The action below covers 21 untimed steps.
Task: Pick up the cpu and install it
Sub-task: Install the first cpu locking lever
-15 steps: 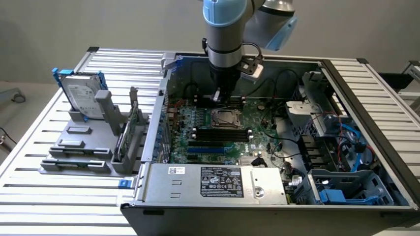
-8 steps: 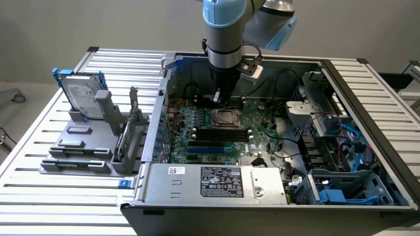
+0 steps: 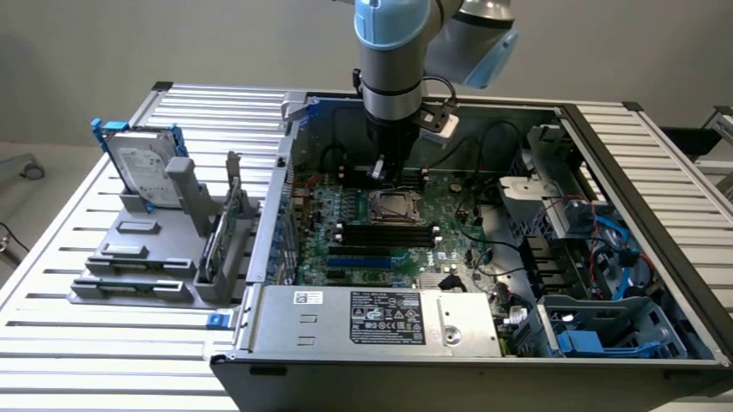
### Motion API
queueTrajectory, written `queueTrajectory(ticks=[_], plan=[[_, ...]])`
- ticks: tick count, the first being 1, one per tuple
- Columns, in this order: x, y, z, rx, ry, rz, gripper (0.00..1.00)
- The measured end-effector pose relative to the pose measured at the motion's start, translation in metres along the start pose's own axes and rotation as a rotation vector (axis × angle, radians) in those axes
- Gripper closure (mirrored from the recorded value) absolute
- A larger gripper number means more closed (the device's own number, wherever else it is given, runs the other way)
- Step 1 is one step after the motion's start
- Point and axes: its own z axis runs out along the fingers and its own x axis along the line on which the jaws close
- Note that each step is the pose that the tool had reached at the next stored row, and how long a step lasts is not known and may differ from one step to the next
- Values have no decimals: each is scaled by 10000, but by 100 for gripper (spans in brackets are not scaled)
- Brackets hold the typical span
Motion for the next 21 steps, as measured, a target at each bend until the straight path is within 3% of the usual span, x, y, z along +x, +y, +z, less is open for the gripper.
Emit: queueTrajectory(ticks=[21], plan=[[3,-1,9,-16,-31,-5,89]])
